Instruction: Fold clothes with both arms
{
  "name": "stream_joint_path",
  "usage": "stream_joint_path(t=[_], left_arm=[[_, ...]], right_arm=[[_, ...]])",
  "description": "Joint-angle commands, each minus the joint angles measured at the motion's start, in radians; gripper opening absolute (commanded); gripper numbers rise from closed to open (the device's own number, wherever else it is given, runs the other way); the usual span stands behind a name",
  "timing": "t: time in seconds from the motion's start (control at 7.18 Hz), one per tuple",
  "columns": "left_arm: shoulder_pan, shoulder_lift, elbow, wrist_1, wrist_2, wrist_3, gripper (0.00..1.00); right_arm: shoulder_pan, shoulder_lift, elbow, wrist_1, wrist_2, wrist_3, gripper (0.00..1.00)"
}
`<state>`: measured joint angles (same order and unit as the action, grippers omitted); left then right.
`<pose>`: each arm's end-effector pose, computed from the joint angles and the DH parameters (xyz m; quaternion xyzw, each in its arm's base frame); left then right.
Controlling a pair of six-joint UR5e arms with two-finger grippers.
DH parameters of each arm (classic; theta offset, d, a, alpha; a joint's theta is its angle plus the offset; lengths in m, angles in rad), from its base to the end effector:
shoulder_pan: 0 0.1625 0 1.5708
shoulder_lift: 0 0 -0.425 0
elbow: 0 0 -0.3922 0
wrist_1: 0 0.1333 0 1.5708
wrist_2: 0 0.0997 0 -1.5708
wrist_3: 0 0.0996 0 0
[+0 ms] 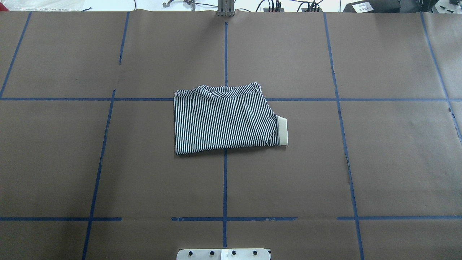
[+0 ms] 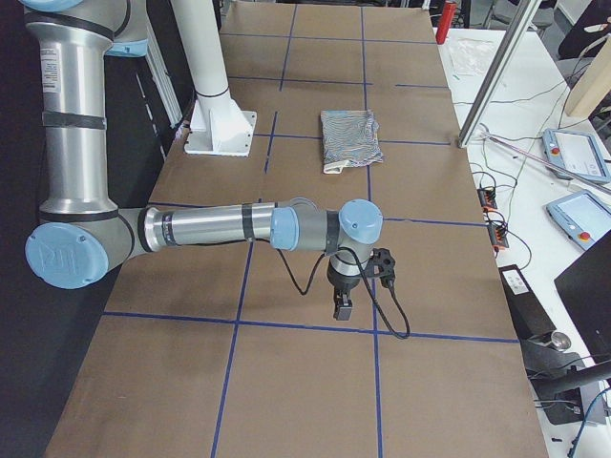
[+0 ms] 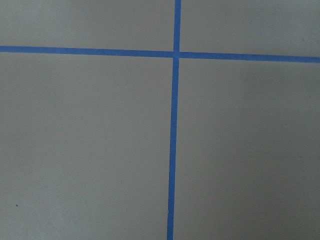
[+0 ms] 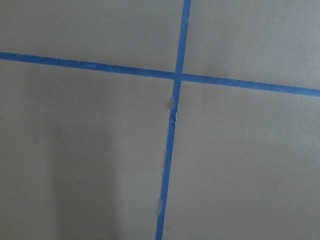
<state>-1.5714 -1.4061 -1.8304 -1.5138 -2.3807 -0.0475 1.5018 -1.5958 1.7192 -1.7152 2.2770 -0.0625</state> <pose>-0.0614 -0.4229 0.6094 0.0082 0.3942 -0.0146 0.9189 0.0356 -0.4803 0.6169 -0.0110 -0.3458 -0.0580 0.9365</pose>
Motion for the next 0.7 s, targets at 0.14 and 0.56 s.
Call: stream_joint_path(t=[0.14, 0.56], left_arm=[[0.001, -0.004, 0.005, -0.011, -0.002, -0.002, 1.00], [-0.001, -0.004, -0.006, -0.016, -0.003, 0.000, 1.00]], right_arm=[[0.000, 0.000, 0.004, 0.000, 0.001, -0.002, 1.00], [0.000, -0.006, -0.001, -0.001, 0.039, 0.000, 1.00]])
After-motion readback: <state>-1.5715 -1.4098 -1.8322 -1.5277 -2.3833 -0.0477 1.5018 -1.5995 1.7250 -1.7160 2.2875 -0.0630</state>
